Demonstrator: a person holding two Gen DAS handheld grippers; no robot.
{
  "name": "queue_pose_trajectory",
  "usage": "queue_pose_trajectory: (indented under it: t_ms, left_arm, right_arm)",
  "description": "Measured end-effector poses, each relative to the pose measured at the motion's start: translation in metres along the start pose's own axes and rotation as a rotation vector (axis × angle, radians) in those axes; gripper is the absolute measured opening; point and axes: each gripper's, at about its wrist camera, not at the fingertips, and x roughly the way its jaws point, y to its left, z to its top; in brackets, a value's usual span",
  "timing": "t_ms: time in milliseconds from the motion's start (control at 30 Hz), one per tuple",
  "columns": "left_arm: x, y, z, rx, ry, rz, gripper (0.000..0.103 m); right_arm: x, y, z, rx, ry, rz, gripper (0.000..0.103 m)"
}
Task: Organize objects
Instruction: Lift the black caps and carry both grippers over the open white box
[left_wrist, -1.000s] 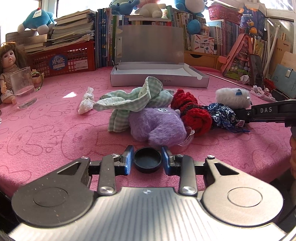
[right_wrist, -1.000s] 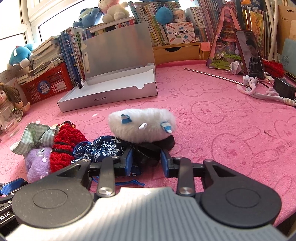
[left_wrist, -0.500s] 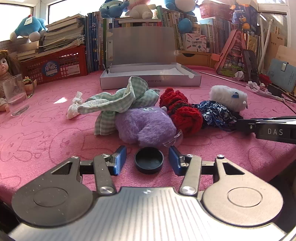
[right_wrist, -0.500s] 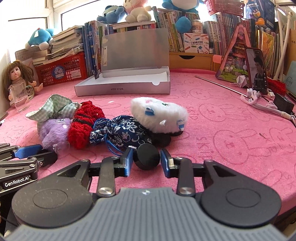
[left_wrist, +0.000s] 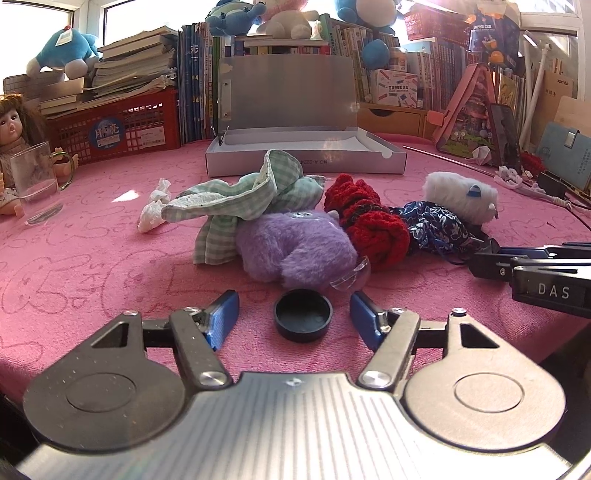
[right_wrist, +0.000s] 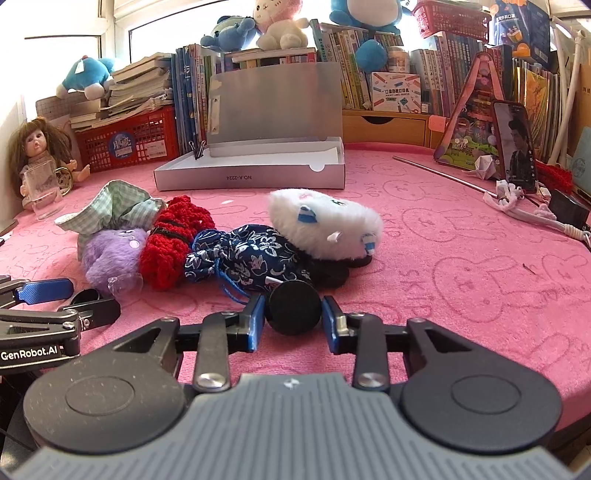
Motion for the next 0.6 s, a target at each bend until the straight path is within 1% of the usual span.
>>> queue_pose_trajectory:
  t_ms: [67, 133, 167, 233, 267, 300, 367, 467, 533, 567, 600]
  left_arm:
    - [-0.002, -0.002, -0.001, 0.006, 0.000, -0.012, 0.063]
    - [-0.003, -0.004, -0.001, 0.017, 0.000, -0.018, 0.063]
    - [-0.004, -0.005, -0.002, 0.022, -0.003, -0.015, 0.063]
    - [-0.003, -0.006, -0.003, 0.026, -0.010, -0.012, 0.063]
    - [-0.002, -0.006, -0.003, 0.025, -0.009, -0.009, 0.065]
    - [-0.002, -0.006, -0.003, 0.023, -0.007, -0.007, 0.066]
    - [-0.001, -0.005, -0.002, 0.019, -0.004, -0.002, 0.069]
    - [-0.001, -0.006, -0.002, 0.019, -0.007, -0.003, 0.069]
    - [-0.001, -0.007, -0.003, 0.021, -0.010, -0.007, 0.068]
    - [-0.001, -0.008, -0.003, 0.021, -0.011, -0.009, 0.067]
    - [-0.002, -0.009, -0.003, 0.024, -0.013, -0.011, 0.066]
  right_arm:
    - [-0.005, 0.004, -0.001, -0.032, -0.002, 0.014, 0.038]
    - [-0.009, 0.010, -0.003, -0.077, 0.000, 0.031, 0.039]
    - [-0.010, 0.012, -0.003, -0.093, 0.002, 0.036, 0.044]
    - [-0.011, 0.017, -0.005, -0.113, -0.004, 0.038, 0.044]
    - [-0.010, 0.018, -0.006, -0.114, -0.006, 0.036, 0.056]
    - [-0.009, 0.019, -0.006, -0.110, -0.005, 0.036, 0.057]
    - [-0.008, 0.017, -0.006, -0.088, -0.002, 0.031, 0.057]
    - [-0.006, 0.012, -0.007, -0.041, 0.005, 0.034, 0.056]
    - [-0.006, 0.012, -0.008, -0.034, 0.008, 0.040, 0.055]
    - [-0.007, 0.013, -0.008, -0.040, 0.008, 0.044, 0.046]
    - [-0.007, 0.016, -0.009, -0.052, 0.008, 0.053, 0.040]
